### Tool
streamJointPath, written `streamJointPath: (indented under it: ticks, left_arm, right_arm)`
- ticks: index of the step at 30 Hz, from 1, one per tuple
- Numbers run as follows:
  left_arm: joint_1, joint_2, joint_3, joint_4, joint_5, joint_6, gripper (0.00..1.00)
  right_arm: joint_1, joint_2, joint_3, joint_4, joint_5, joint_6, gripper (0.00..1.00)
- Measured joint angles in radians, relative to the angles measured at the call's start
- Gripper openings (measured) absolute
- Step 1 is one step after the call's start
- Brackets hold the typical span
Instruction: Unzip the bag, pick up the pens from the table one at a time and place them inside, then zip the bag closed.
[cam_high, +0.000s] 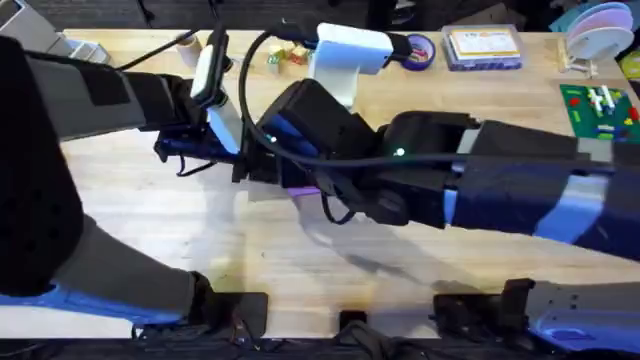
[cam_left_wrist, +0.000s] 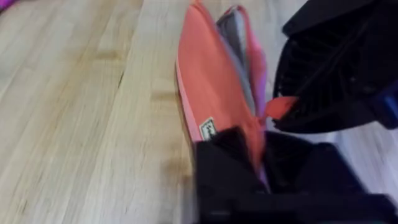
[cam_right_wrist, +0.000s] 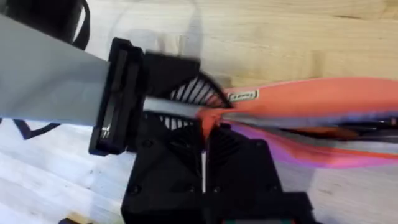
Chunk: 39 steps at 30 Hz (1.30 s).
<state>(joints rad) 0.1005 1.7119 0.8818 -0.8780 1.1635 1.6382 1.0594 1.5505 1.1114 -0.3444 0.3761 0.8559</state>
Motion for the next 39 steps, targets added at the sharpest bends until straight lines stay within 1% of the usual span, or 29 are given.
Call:
streamJointPath:
  ticks: [1,3,8,12,16,20,22,25,27,29,34,35,37,39]
  left_arm:
    - [0.0,0.0,0.0,0.0,0.0,0.0,0.08]
    - [0.0,0.0,0.0,0.0,0.001,-0.007,0.049]
    - [-0.001,0.0,0.0,0.003,0.004,-0.009,0.047]
    - [-0.002,0.0,0.0,0.007,0.008,-0.012,0.047]
    - [-0.007,0.0,0.0,0.008,0.01,-0.015,0.046]
    - [-0.017,0.002,0.0,0.015,0.021,-0.016,0.046]
    - [-0.022,0.002,0.001,0.019,0.025,-0.016,0.046]
    - [-0.017,0.002,0.001,0.026,0.026,-0.016,0.046]
    - [-0.017,0.002,0.004,0.035,0.033,-0.016,0.046]
    - [-0.018,0.002,0.004,0.037,0.042,-0.016,0.046]
    - [-0.018,0.002,0.004,0.037,0.045,-0.016,0.046]
    - [-0.018,0.002,0.004,0.037,0.048,-0.016,0.046]
    - [-0.015,0.002,0.004,0.029,0.043,-0.016,0.046]
    - [-0.013,0.002,0.004,0.032,0.051,-0.016,0.046]
  right_arm:
    - [-0.003,0.0,0.0,-0.003,0.0,-0.005,0.03]
    - [-0.014,0.0,0.0,-0.008,-0.002,-0.014,0.03]
    - [-0.064,0.0,0.0,-0.027,-0.028,-0.029,0.03]
    - [-0.112,0.0,0.0,-0.038,-0.063,-0.076,0.03]
    - [-0.159,0.0,0.001,-0.089,-0.096,-0.104,0.031]
    - [-0.224,-0.004,0.009,-0.139,-0.162,-0.14,0.031]
    - [-0.261,-0.007,0.014,-0.158,-0.182,-0.168,0.031]
    - [-0.353,-0.01,0.013,-0.187,-0.18,-0.196,0.031]
    - [-0.405,-0.01,0.013,-0.19,-0.206,-0.206,0.031]
    - [-0.441,-0.01,0.013,-0.191,-0.236,-0.214,0.031]
    - [-0.522,-0.01,0.013,-0.209,-0.27,-0.229,0.031]
    - [-0.562,-0.01,0.013,-0.211,-0.29,-0.236,0.031]
    - [-0.607,-0.01,0.012,-0.217,-0.26,-0.24,0.031]
    - [-0.657,-0.01,0.009,-0.221,-0.265,-0.239,0.031]
